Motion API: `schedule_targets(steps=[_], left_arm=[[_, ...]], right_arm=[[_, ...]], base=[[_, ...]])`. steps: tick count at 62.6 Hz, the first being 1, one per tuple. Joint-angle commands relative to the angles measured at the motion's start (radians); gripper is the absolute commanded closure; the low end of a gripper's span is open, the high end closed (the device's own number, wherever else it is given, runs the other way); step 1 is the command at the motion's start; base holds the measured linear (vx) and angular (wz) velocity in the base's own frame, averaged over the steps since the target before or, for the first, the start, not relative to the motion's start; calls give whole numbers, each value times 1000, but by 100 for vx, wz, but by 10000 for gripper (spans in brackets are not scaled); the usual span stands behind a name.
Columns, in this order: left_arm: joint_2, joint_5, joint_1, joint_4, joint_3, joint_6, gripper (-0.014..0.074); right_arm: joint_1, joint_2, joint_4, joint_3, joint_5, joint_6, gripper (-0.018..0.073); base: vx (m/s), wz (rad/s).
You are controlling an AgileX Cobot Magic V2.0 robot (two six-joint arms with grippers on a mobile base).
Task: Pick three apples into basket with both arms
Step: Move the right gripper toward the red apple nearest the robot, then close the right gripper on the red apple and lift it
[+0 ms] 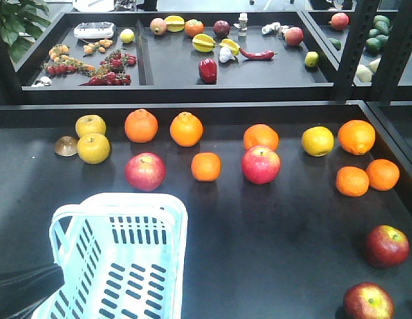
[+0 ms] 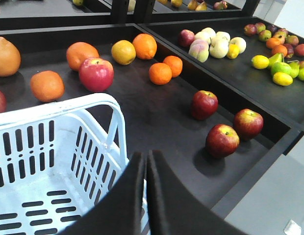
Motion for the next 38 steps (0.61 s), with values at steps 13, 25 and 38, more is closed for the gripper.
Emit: schedule_targets(steps=[13, 25, 38], left_arm=[[2, -41, 0, -31, -24, 1, 603], [2, -40, 0, -31, -24, 1, 602], [2, -41, 0, -31, -24, 1, 602]], right_arm=[[-4, 318, -22, -96, -26, -97, 22], [-4, 453, -62, -97, -34, -76, -167], [-8, 657, -122, -155, 147, 11, -120]], base=[[0, 0], [0, 0], [0, 0]])
